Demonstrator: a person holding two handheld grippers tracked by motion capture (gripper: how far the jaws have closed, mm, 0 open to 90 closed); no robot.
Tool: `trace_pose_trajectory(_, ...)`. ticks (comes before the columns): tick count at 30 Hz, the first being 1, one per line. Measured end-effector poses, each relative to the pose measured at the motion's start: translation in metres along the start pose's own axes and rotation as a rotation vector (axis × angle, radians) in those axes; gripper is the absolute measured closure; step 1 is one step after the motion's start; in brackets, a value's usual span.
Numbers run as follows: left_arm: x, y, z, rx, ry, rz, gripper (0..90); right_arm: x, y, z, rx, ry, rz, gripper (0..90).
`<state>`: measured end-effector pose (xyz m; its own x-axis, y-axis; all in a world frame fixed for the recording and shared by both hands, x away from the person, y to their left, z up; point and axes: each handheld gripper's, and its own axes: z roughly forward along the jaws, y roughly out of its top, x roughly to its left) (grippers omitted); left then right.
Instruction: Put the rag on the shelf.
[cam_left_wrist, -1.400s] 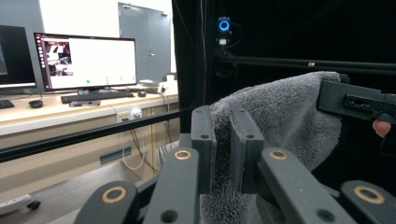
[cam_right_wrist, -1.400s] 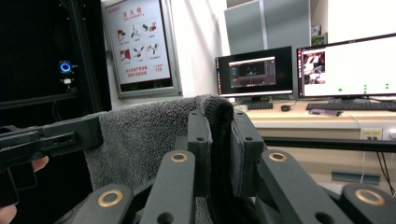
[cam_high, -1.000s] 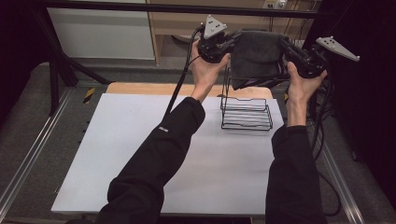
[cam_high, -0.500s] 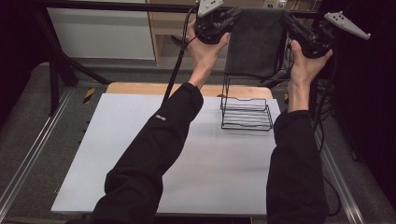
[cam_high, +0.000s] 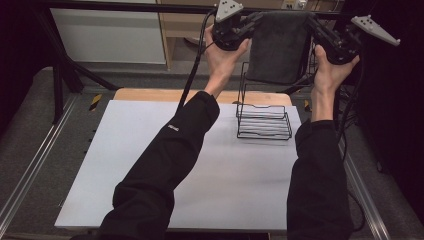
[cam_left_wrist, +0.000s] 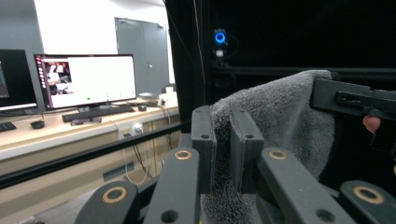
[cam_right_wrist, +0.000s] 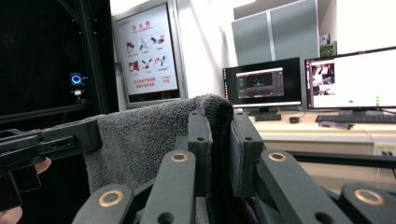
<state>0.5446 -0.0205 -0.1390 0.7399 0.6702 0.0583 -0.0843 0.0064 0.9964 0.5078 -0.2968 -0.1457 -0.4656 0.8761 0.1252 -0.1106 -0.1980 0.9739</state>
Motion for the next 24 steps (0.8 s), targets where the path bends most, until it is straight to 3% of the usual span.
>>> trace_pose_trajectory(6,-0.011,-0.013,-0.005,0.018,-0.026,-0.001,81.7,-0.007,-0.017,-0.012,0.014,-0.004,0.015,81.4)
trace_pose_trajectory(14,-0.028,-0.028,-0.019,0.038,-0.078,-0.009,81.7,-0.006,-0.034,-0.035,0.003,0.008,0.029,81.4)
trace_pose_trajectory(18,-0.038,-0.024,-0.025,0.039,-0.100,-0.008,81.6,-0.007,-0.037,-0.042,-0.009,0.010,0.041,81.3)
trace_pose_trajectory(22,-0.042,-0.014,-0.026,0.041,-0.083,0.048,81.6,-0.007,-0.032,-0.042,-0.020,0.018,0.043,81.3)
trace_pose_trajectory(24,-0.040,-0.013,-0.023,0.036,-0.090,0.006,81.6,-0.007,-0.030,-0.040,-0.017,0.013,0.042,81.3)
